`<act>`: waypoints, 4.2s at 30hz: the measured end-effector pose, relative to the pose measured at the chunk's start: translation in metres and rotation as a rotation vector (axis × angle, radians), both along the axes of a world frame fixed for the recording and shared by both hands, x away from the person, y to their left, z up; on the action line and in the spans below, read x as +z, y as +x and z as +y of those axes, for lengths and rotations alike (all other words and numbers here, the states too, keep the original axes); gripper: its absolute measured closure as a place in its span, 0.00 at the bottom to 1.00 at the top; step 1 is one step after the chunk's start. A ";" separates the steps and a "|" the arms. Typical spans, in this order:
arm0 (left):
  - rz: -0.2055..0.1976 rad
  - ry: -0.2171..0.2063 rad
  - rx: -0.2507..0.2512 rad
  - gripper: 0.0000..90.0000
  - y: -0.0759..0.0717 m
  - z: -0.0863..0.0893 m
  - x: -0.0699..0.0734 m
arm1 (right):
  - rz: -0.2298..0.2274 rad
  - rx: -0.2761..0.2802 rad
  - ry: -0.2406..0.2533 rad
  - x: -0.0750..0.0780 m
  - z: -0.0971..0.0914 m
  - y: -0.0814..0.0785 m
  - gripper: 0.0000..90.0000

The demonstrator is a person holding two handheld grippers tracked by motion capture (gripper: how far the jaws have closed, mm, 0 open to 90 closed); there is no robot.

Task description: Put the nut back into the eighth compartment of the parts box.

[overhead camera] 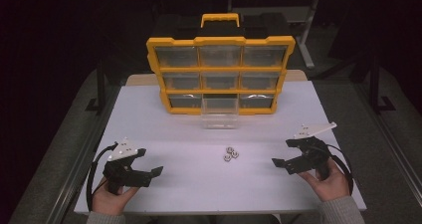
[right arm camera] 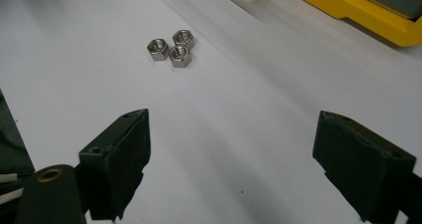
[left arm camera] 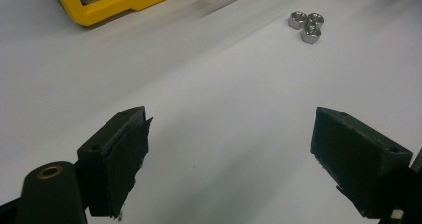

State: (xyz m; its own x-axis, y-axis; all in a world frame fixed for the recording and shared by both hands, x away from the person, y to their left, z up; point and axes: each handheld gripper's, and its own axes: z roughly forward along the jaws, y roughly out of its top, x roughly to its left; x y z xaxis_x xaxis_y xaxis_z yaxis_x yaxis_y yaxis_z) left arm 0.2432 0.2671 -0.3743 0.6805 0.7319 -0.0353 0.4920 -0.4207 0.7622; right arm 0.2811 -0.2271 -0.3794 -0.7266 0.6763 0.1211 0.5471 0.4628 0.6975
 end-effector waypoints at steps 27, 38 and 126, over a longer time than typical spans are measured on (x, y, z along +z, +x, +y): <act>-0.013 -0.006 -0.007 0.17 0.001 0.000 0.003 | 0.052 0.156 -0.134 0.018 0.068 0.043 0.31; -0.010 -0.013 -0.005 0.17 0.001 0.000 0.003 | 0.095 0.237 -0.201 0.000 0.102 0.062 0.46; -0.017 -0.037 0.009 0.17 0.002 0.007 0.005 | 0.058 0.341 -0.188 0.098 0.132 0.126 0.77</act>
State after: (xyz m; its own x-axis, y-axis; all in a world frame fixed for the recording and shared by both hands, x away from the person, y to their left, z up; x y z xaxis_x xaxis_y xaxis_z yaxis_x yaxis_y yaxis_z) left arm 0.2452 0.2736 -0.3697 0.6749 0.7361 -0.0511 0.4826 -0.3881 0.7852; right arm 0.4075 -0.0950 -0.2816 -0.9088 0.4121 0.0657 0.3764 0.7414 0.5556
